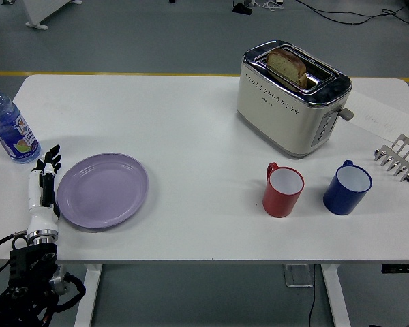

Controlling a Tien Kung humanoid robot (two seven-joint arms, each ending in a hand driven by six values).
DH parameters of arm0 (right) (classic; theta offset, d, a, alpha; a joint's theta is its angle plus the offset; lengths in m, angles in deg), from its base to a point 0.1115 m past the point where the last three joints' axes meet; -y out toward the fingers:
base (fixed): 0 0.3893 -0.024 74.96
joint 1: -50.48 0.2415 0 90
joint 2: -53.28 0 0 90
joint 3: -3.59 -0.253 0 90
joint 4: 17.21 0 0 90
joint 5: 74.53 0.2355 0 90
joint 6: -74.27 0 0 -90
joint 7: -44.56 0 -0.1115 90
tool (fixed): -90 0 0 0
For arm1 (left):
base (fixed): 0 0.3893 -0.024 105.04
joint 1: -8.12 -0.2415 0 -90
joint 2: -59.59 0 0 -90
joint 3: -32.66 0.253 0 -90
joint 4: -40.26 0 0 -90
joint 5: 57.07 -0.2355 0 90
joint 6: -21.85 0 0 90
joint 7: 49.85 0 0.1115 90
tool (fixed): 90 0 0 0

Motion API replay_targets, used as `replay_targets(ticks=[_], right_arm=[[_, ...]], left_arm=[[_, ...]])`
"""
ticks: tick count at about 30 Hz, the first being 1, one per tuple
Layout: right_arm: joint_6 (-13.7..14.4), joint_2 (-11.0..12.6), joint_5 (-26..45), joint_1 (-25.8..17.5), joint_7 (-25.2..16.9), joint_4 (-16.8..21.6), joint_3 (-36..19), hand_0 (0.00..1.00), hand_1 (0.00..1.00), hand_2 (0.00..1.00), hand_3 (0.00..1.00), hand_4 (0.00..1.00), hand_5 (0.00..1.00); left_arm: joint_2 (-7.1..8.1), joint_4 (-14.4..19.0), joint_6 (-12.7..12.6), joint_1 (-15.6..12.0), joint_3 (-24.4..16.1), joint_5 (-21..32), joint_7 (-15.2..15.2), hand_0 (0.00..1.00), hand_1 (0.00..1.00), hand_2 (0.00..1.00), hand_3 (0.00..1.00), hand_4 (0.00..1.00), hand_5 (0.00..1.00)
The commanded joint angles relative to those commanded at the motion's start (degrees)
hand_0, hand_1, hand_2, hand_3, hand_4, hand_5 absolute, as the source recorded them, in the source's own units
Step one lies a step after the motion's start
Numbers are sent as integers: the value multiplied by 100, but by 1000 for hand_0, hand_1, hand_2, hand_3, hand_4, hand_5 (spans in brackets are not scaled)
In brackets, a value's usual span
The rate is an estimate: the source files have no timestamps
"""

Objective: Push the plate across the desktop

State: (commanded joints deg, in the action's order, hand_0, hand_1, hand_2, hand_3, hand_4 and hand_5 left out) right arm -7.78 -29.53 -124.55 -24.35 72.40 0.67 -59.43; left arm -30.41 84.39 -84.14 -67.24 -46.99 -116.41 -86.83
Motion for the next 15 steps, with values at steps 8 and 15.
replay_targets(ticks=[8, 15], right_arm=[[3, 5, 34, 4, -8, -1, 19, 617, 579, 649, 591, 309, 390], [1, 11, 36, 0, -7, 0, 24, 617, 579, 649, 590, 309, 390]], left_arm=[[0, -42, -9, 91, 98, 3, 0, 870, 881, 902, 772, 537, 998], [0, -131, -3, 164, 260, 44, 0, 866, 877, 901, 772, 534, 998]])
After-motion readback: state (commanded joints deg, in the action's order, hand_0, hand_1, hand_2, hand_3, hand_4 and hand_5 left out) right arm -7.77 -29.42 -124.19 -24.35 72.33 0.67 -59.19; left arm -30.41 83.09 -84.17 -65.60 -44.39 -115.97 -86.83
